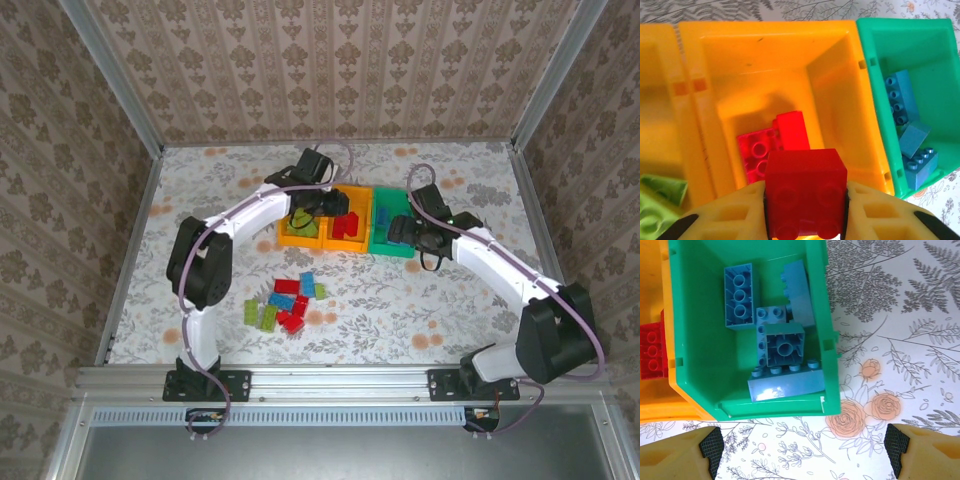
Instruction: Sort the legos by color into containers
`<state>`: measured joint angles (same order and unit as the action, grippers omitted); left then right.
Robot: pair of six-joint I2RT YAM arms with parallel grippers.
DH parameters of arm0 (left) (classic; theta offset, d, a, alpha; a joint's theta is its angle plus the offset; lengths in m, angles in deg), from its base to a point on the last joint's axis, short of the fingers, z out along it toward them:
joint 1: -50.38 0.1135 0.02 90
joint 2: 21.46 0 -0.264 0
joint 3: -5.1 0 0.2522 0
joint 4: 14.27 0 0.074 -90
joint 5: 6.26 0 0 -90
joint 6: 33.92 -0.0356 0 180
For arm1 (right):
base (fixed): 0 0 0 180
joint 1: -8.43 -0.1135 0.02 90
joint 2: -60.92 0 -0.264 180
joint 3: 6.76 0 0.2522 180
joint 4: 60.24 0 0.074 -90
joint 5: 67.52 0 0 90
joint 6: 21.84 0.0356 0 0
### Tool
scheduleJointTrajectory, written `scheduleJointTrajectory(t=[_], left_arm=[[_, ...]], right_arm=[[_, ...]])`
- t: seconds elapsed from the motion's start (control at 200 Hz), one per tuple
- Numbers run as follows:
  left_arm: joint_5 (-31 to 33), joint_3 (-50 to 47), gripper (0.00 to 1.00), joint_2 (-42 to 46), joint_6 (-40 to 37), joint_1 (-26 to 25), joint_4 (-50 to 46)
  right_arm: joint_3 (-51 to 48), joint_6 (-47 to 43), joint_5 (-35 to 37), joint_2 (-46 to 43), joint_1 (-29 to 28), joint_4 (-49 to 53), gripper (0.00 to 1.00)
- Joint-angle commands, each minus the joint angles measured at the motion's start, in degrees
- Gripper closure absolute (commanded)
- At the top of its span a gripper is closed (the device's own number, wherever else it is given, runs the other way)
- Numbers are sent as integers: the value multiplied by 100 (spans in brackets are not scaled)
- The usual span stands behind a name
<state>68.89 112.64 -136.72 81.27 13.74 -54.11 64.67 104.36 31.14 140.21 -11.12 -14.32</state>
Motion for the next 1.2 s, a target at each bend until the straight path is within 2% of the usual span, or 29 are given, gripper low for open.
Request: scheduleJointTrajectory(t=[0.0, 0.085, 0.135, 0.255, 0.36, 0.525, 0.65, 0.76, 0.945, 1.195], left_arm=[[-269, 293, 54, -113, -58, -62, -24], [-221, 265, 45, -106, -56, -104, -26], [-194, 237, 34, -64, -56, -115, -28], [-63, 81, 15, 144, -70, -141, -117], [347, -241, 6, 543, -91, -181, -299], [1028, -1295, 3, 1392, -140, -176, -516], [1034, -2400, 2, 2107, -416, -174, -442], [1344, -3109, 1, 2553, -380, -177, -659], [1383, -3740, 1, 3054, -54, -283, -675], [1551, -4259, 3, 3171, 218, -370, -693]], right_arm=[[-106, 80, 79, -240, 87, 168, 13], [-155, 89, 58, -292, 111, 159, 13], [-181, 102, 33, -305, 125, 141, 13], [-229, 145, -76, -300, 136, 70, 13], [-246, 176, -143, -280, 137, 20, 13], [-247, 163, -191, -243, 137, -12, 13], [-234, 143, -223, -198, 138, -32, 13], [-221, 157, -326, -117, 140, -89, 13], [-204, 229, -452, -1, 138, -105, 13], [-255, 239, -406, -45, 138, -105, 13]])
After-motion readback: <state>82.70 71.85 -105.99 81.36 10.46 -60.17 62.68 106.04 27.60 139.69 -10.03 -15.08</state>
